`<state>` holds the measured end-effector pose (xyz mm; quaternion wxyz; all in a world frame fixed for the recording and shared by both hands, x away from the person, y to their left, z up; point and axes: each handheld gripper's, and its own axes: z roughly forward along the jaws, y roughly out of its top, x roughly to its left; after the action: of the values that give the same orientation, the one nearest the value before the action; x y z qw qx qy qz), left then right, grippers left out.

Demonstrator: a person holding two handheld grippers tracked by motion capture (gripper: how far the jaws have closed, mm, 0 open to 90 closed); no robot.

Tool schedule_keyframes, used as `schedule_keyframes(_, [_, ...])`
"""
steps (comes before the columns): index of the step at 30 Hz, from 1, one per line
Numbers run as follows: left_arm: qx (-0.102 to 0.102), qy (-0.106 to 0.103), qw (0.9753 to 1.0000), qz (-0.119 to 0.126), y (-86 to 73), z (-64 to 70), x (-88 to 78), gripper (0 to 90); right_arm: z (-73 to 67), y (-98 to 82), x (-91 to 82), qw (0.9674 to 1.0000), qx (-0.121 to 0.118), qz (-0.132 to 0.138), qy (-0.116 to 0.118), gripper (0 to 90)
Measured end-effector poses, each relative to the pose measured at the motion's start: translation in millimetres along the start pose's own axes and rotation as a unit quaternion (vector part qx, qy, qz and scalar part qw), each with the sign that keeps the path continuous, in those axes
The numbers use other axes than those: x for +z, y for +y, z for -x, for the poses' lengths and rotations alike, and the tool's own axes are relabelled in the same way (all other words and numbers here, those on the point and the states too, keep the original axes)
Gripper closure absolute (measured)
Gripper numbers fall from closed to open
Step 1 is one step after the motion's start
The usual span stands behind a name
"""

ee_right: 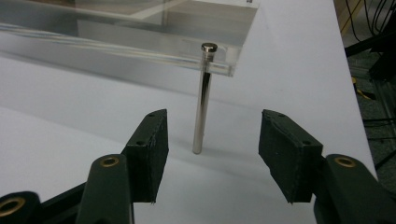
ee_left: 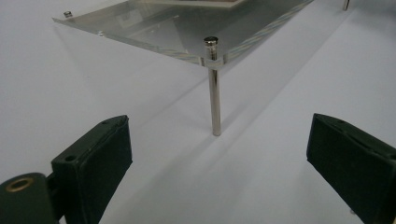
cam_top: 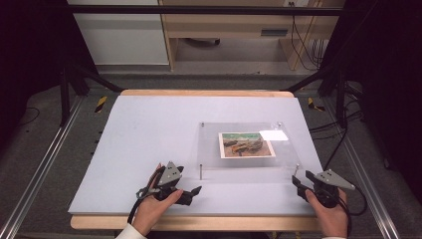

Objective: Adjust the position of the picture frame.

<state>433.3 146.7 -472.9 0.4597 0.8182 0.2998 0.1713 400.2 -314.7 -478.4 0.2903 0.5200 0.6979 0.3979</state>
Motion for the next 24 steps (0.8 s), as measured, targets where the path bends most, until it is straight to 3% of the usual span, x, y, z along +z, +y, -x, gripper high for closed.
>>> schedule_keyframes(3, [-0.013, -0.001, 0.9998, 0.012, 1.2, -1.9, -1.0, 6.1, -0.7, 4.2, 9.0, 1.0000, -0.004, 0.001, 0.008, 46.8])
schedule_keyframes(8, [-0.017, 0.001, 0.9998, 0.012, 2.2, -1.6, -2.0, 6.2, 0.9, 10.5, 19.3, 0.9997, 0.002, 0.004, 0.025, 49.9])
schedule_keyframes(12, [-0.028, -0.001, 0.9994, 0.020, 3.2, -0.9, -1.7, 8.6, 5.2, 12.5, 26.0, 0.9991, 0.009, 0.005, 0.040, 69.1])
schedule_keyframes(13, [-0.039, -0.004, 0.9990, 0.022, 3.6, -1.1, -0.9, 9.3, 5.8, 12.2, 26.6, 0.9990, 0.010, 0.008, 0.044, 73.6])
schedule_keyframes(17, [-0.041, -0.004, 0.9987, 0.031, 4.6, -0.1, -0.2, 17.0, 10.4, 12.1, 26.7, 0.9975, 0.031, 0.023, 0.060, 84.2])
schedule_keyframes(24, [-0.038, -0.004, 0.9984, 0.042, 6.6, 1.5, 5.4, 38.1, 14.1, 14.8, 25.0, 0.9947, 0.054, 0.043, 0.076, 84.2])
